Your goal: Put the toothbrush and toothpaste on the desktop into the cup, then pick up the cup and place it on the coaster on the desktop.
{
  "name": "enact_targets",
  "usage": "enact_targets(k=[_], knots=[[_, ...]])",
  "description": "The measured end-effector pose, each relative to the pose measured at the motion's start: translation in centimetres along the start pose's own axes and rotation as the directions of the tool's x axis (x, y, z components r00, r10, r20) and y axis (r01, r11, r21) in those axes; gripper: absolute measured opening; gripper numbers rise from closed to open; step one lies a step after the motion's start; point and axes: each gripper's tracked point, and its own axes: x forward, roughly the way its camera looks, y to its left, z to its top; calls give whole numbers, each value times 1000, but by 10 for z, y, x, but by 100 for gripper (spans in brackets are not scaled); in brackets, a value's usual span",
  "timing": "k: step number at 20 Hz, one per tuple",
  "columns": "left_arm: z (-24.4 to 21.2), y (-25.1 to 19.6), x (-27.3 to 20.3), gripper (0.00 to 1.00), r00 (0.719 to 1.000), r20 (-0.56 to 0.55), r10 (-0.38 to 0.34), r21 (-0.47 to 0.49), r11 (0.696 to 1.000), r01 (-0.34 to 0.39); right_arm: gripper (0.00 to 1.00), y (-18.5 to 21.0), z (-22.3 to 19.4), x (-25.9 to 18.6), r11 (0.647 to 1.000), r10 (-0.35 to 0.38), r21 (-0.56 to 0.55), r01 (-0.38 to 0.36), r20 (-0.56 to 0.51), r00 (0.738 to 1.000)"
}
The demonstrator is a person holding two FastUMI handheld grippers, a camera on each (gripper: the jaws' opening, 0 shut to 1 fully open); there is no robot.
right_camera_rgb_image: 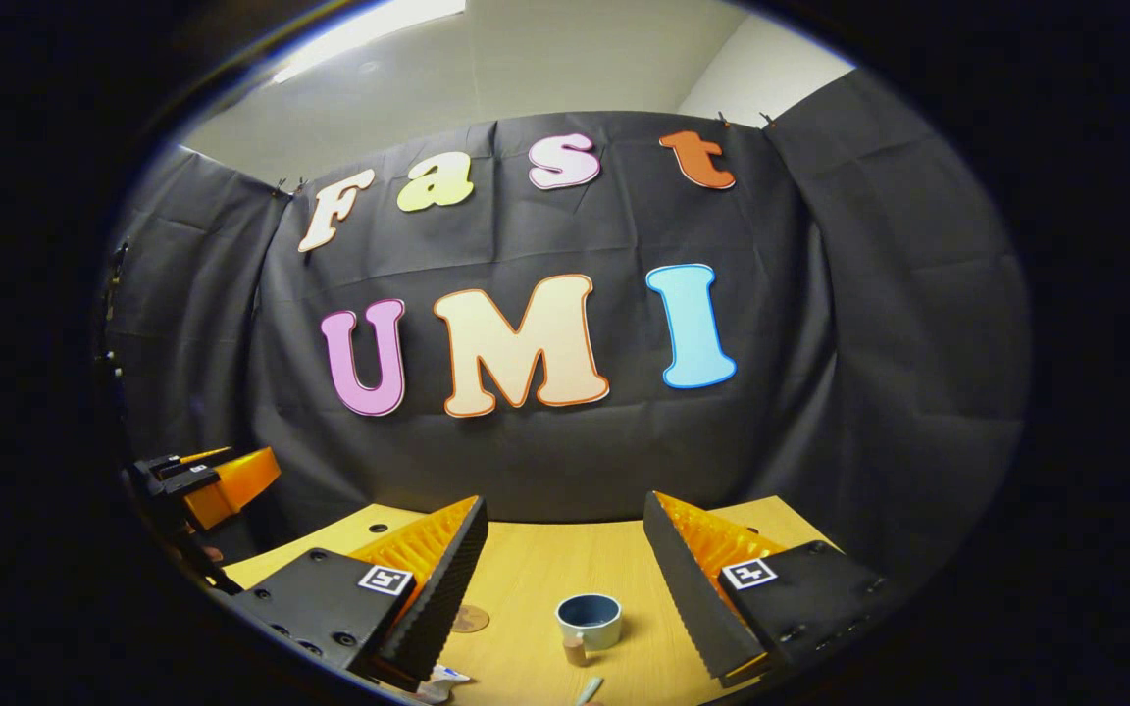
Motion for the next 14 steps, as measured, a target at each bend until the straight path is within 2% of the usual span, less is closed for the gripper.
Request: enact_targets(k=[4,7,11,14], knots=[[1,9,-2,94,1000,4,14,12,1000,-14,98,-7,-28,8,1000,4,-24,-7,-100,995],[-2,15,-3,94,1000,-3,23,14,1000,-23,98,-14,-54,12,999,9,-49,-19,-202,979],[-4,24,-4,94,999,-11,43,23,999,-43,99,-19,-103,11,998,9,-62,-34,-363,932],[-7,30,-5,94,998,-19,58,20,998,-57,99,-18,-134,7,994,5,-94,-52,-442,897]])
